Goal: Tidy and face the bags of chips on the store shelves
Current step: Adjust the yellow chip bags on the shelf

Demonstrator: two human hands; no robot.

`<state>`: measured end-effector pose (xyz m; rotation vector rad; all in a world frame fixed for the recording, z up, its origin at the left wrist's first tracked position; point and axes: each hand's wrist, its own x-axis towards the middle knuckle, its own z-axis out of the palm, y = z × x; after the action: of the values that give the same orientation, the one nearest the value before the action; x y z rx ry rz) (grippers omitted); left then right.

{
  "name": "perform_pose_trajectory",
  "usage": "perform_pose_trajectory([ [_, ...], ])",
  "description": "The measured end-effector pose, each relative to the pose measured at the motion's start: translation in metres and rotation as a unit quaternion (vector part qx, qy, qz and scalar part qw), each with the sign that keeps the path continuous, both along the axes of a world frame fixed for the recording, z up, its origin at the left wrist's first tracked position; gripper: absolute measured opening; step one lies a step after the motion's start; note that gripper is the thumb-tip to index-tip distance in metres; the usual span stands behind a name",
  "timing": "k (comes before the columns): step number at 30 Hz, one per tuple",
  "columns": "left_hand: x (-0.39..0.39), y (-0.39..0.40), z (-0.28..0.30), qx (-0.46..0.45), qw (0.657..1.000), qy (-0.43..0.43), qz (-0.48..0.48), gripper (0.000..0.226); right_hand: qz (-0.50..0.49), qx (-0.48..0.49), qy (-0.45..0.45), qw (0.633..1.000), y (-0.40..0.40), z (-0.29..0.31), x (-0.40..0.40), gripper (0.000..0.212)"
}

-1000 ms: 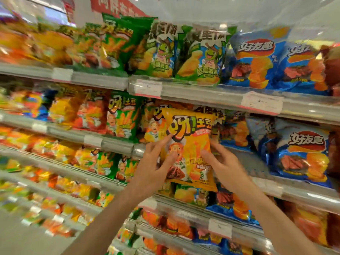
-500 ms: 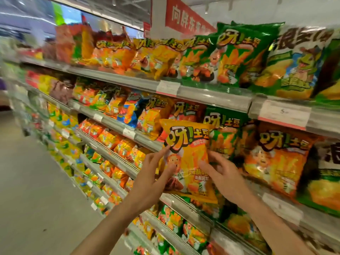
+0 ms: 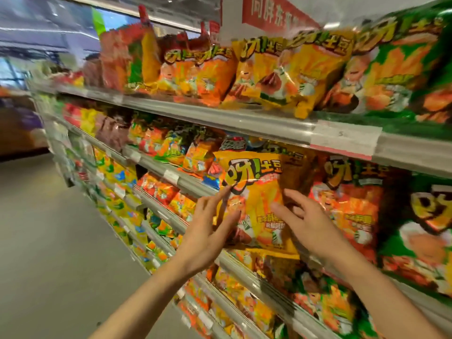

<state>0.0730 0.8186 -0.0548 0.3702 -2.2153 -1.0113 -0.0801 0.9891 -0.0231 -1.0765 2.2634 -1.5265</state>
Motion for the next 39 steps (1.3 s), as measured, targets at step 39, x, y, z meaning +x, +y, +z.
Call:
perform_pose_trajectory([
  [39, -0.164, -0.233, 0.013, -0.13, 0.971, -0.048, -0.195, 0.076, -0.437, -0.077, 0.042, 0.895, -0.136, 0.008, 0.077, 0.046],
])
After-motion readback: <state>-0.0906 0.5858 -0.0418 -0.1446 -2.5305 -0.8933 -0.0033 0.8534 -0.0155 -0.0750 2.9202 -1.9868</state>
